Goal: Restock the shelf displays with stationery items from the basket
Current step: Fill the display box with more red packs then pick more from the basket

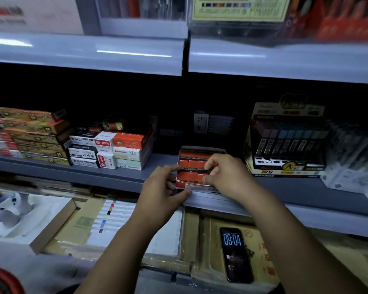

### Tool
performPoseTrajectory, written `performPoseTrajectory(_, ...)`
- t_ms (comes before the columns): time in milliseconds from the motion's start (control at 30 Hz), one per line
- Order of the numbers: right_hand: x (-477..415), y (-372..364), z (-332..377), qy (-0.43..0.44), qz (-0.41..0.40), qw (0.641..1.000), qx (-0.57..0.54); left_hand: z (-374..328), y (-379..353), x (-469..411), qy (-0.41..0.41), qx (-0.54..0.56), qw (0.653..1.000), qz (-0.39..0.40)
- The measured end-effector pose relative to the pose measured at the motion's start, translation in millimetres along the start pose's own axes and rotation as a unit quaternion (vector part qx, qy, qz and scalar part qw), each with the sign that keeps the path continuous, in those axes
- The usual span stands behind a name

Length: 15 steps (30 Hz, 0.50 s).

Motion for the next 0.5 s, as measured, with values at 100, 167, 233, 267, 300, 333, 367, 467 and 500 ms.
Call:
performPoseTrajectory(100, 9.2, -4.3, 5.4, 0.006, -0.05, 0.998, 0.03, -0.7, 6.3, 5.3, -0.002, 0.012, 1.0, 0.012)
performPoseTrajectory(167, 20.4, -4.7, 13.7, 0.032, -0.075, 0.996, 0.045, -2.3, 13.3, 8.7, -0.009, 0.003, 1.0, 0.012)
performPoseTrajectory(233, 30.6, -5.7, 23.2, 0.075, -0.071, 0.992, 0.069, -2.8, 21.8, 11.0, -0.02, -0.012, 1.0, 0.001)
performPoseTrajectory(267, 34.4, -6.8, 27.9, 0.101, -0.063, 0.99, 0.077, -2.1, 26.7, 11.4, -0.028, -0.023, 0.999, -0.006)
performPoseTrajectory(300, 37.3, -8.0, 33.5, 0.13, -0.056, 0.986, 0.085, -0.9, 32.0, 12.0, -0.036, -0.037, 0.999, -0.011)
performPoseTrajectory(333, 39.1, -9.8, 39.5, 0.159, -0.051, 0.981, 0.095, 0.7, 37.6, 12.8, -0.043, -0.055, 0.997, -0.014)
performPoseTrajectory(367, 40.4, -12.1, 45.4, 0.184, -0.047, 0.976, 0.106, 2.6, 43.0, 14.6, -0.047, -0.071, 0.996, -0.013)
performPoseTrajectory(467, 41.3, -24.1, 66.3, 0.226, -0.009, 0.97, 0.093, 14.2, 62.1, 19.6, -0.028, -0.104, 0.994, -0.013)
performPoseTrajectory(500, 41.2, -29.7, 73.8, 0.236, 0.009, 0.968, 0.085, 18.9, 70.4, 21.1, -0.017, -0.115, 0.993, -0.016)
Point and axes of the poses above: each hand's wrist, its own x-axis away from the middle knuckle, its own y-axis out of the back of the hand, z = x × y, the point moved 2 cm from there along -x, towards the middle knuckle, and after that the axes turned 14 degrees about -z, right-handed, at the moved point
